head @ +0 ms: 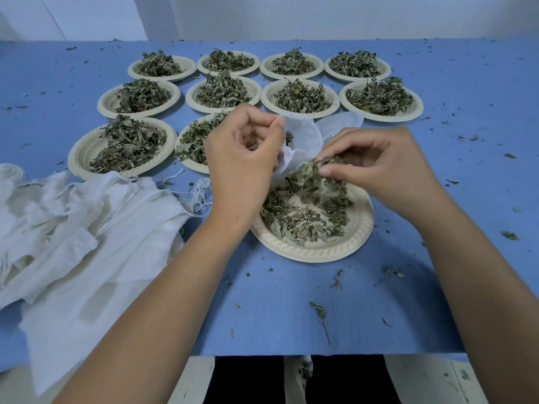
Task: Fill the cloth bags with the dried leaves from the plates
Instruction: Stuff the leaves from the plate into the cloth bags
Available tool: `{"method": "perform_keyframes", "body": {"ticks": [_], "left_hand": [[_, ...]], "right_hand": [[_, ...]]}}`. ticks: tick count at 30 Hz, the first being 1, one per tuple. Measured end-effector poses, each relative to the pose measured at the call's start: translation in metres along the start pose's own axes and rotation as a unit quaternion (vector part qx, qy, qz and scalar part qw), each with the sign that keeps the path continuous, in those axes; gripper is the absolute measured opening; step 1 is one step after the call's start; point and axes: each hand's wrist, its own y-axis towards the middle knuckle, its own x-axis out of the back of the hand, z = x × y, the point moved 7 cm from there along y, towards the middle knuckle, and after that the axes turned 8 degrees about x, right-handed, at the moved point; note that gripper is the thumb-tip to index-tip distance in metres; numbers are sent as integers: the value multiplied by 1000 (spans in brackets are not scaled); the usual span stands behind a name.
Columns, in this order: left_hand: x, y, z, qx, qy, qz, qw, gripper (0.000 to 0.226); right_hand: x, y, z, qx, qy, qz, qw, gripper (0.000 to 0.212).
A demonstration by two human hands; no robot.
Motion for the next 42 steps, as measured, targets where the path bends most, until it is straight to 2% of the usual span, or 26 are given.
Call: {"method": "perform_keyframes", "body": {"ticks": [4,6,8,12,14,17,21,26,30,34,36,39,42], "left_hand": [[-4,0,3,7,21,23,999,21],[-9,-1,4,10,36,47,998,21],[-13,-3,4,14,35,67,997,19],[-18,-6,1,-4,24,95,995,20],[-17,-6,0,-13,30,91,995,20],[-12,-3,0,-9,31,62,998,20],[-9,-2,-1,-10,38,45,998,21],[-14,-3,2,7,40,62,997,22],[-18,-6,-1,-8,37,89,995,21],[-22,-9,-2,-14,38,112,993,18],[-19,-7,1,1,29,95,995,18],[-12,-3,4,9,24,59,998,21],[-13,-4,3,8,29,59,998,21]], "right_hand": [[10,1,9,57,102,-95,989,20],[12,0,8,72,114,-140,981,18],[9,-2,7,80,91,-152,981,23],[-12,-3,9,116,-136,-88,980,20],[-16,-3,9,120,-185,-62,973,20],[-12,-1,8,103,-158,-16,982,15],[-10,0,7,106,-130,30,985,41],[-10,-4,13,147,-85,-62,984,21],[-7,-7,16,166,-140,-124,968,11],[-17,-5,18,185,-244,-69,949,23],[-14,-3,13,158,-202,-59,965,24],[-4,-4,12,140,-69,-69,985,21],[-13,-5,18,177,-68,-18,982,24]]}}
